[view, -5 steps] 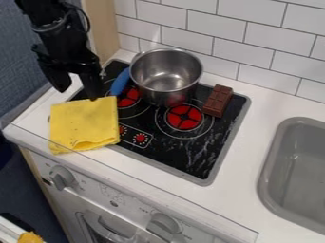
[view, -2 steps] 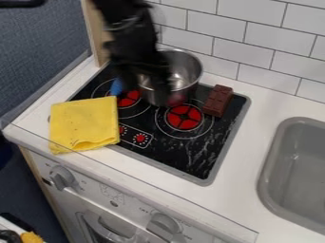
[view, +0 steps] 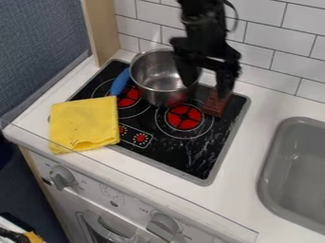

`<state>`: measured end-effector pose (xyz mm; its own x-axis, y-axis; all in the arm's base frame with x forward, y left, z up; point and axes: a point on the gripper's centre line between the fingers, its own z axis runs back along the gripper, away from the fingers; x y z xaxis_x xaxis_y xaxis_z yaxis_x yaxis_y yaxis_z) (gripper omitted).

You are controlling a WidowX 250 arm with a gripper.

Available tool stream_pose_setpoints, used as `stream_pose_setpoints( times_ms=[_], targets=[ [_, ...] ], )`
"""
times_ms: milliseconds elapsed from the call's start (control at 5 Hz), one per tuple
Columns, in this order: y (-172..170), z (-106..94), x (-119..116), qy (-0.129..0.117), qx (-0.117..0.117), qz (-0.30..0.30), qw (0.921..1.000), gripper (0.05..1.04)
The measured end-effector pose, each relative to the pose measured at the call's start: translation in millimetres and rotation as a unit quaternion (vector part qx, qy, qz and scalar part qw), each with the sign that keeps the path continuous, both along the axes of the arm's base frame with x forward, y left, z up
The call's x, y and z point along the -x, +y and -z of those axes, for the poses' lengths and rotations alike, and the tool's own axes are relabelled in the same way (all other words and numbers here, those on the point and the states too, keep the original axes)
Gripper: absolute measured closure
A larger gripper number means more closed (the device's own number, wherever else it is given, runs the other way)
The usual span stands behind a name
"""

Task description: Put the chocolate bar on the yellow cloth

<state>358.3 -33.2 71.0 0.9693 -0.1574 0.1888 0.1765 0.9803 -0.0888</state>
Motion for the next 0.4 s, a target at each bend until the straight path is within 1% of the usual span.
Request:
stream_pose_setpoints(
  times_ms=[200,400],
  targets=[
    [-9,34.0,-25,0.016,-0.025,-0.013,0.9995,0.085],
    [-20,49.0,-43,0.013,-0.039,-0.011,0.9991,0.085]
  ],
)
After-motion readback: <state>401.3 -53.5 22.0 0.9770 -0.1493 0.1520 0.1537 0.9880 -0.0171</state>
